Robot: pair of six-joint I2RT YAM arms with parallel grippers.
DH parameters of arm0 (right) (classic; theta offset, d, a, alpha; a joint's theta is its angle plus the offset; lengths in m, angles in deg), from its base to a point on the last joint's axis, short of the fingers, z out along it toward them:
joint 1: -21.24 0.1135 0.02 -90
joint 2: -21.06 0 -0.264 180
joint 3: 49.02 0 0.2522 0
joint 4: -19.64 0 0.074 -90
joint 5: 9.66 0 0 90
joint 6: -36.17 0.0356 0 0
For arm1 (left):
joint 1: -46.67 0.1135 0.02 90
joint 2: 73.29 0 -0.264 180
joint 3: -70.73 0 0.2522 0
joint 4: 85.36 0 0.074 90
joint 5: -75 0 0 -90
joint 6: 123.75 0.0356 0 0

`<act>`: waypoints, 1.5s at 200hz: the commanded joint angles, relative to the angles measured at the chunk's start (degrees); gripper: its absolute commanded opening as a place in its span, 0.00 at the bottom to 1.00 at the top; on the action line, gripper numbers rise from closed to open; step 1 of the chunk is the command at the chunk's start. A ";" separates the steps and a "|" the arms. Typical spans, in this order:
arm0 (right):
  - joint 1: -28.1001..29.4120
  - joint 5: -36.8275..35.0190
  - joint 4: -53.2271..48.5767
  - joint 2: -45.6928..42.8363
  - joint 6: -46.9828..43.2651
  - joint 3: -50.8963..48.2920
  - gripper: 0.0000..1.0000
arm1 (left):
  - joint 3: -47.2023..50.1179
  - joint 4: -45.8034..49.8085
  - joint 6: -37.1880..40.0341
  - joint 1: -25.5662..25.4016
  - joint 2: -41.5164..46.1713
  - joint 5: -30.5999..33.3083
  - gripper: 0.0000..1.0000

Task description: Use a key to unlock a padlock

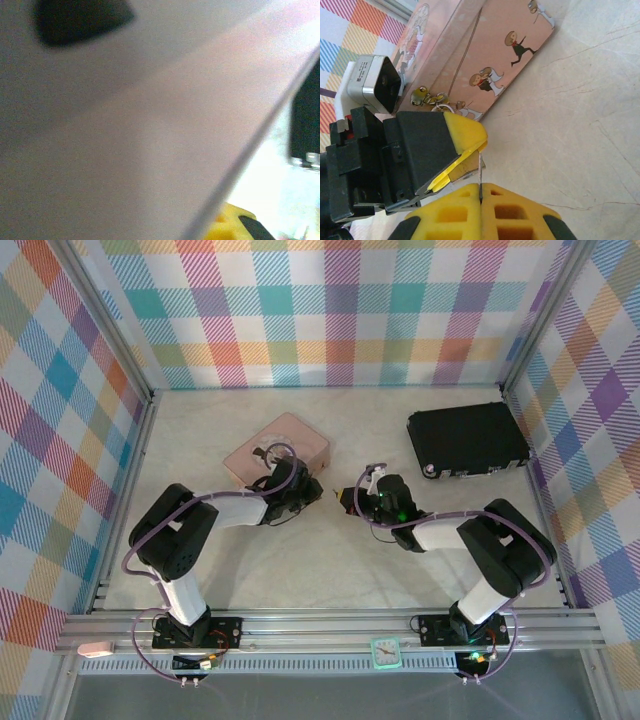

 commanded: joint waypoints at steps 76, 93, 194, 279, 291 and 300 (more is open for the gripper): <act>-0.30 4.58 10.07 4.28 7.60 -1.80 0.00 | 3.90 -21.60 -8.85 2.00 -0.79 -8.54 0.00; -0.30 5.65 13.15 5.55 8.46 -2.07 0.00 | 3.84 -22.36 -8.98 2.00 -1.12 -8.75 0.00; -1.45 7.96 17.20 9.15 10.88 2.03 0.00 | 5.32 -24.00 -9.06 2.00 -0.79 -9.68 0.00; -1.44 9.33 22.61 11.32 13.36 3.01 0.00 | 6.06 -24.41 -8.99 1.74 -0.63 -9.61 0.00; -1.45 9.06 21.72 10.53 13.11 2.77 0.00 | 6.07 -24.57 -9.06 1.69 -0.82 -9.52 0.00; -1.45 8.66 20.83 9.75 12.71 2.51 0.00 | 6.05 -24.61 -8.99 1.67 -0.94 -9.44 0.00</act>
